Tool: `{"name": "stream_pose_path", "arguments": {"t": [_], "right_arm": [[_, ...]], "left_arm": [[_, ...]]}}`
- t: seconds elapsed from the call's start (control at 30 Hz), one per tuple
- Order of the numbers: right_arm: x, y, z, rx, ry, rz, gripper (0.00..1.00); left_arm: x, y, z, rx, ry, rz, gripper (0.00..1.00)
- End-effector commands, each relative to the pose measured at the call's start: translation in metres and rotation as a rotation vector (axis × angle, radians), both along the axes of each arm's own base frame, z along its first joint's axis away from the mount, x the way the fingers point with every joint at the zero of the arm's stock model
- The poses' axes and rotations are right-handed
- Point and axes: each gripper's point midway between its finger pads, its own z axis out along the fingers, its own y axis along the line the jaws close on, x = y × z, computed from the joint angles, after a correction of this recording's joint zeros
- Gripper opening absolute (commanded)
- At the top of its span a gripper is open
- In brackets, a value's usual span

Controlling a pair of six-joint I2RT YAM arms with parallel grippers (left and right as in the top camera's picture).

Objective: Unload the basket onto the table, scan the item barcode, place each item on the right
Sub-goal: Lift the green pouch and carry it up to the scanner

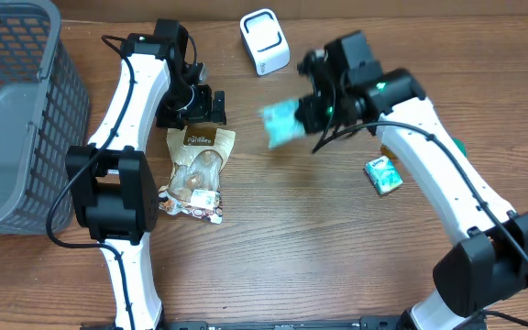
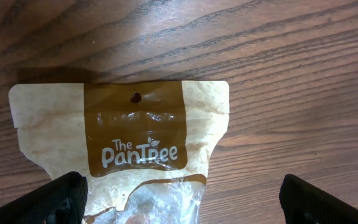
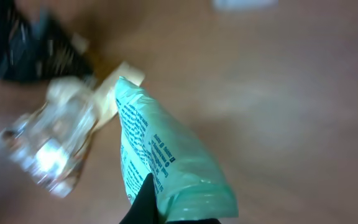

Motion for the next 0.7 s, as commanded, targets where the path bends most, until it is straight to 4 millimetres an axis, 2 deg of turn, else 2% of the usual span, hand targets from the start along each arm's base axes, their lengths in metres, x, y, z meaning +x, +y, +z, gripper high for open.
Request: {"name": "stream_pose_path", "arguments": {"t": [0.0,0.13,0.17,0.27,0.5,0.67], "right_arm": [[0.031,-0.020,0.049,-0.147,-0.254,-0.003,0.04],[0.069,-0.029,0.076,-0.265,-0.481,0.005,0.04],[0.080,-0.025,0.083,-0.287,-0.547,0.034,0.04],[0.095,-0.019,0.093,-0.330,-0.651,0.095,0.04],[0.129,-0.011,0.097,-0.571,-0.849,0.221,0.04],[0.155,0.000,0.083,-0.702,-0.937,0.282,0.04]], "left_arm": [[0.004,-0.003,0.017,0.000,-0.047,-0.006,0.99],[0.004,-0.003,0.017,0.000,-0.047,-0.006,0.99],[0.004,-0.003,0.017,0.000,-0.047,-0.006,1.00],[0.004,-0.003,0.017,0.000,-0.047,-0.006,1.00],[0.004,-0.003,0.017,0.000,-0.047,-0.006,1.00],[0.004,-0.002,0.017,0.000,-0.047,-0.006,1.00]]}}
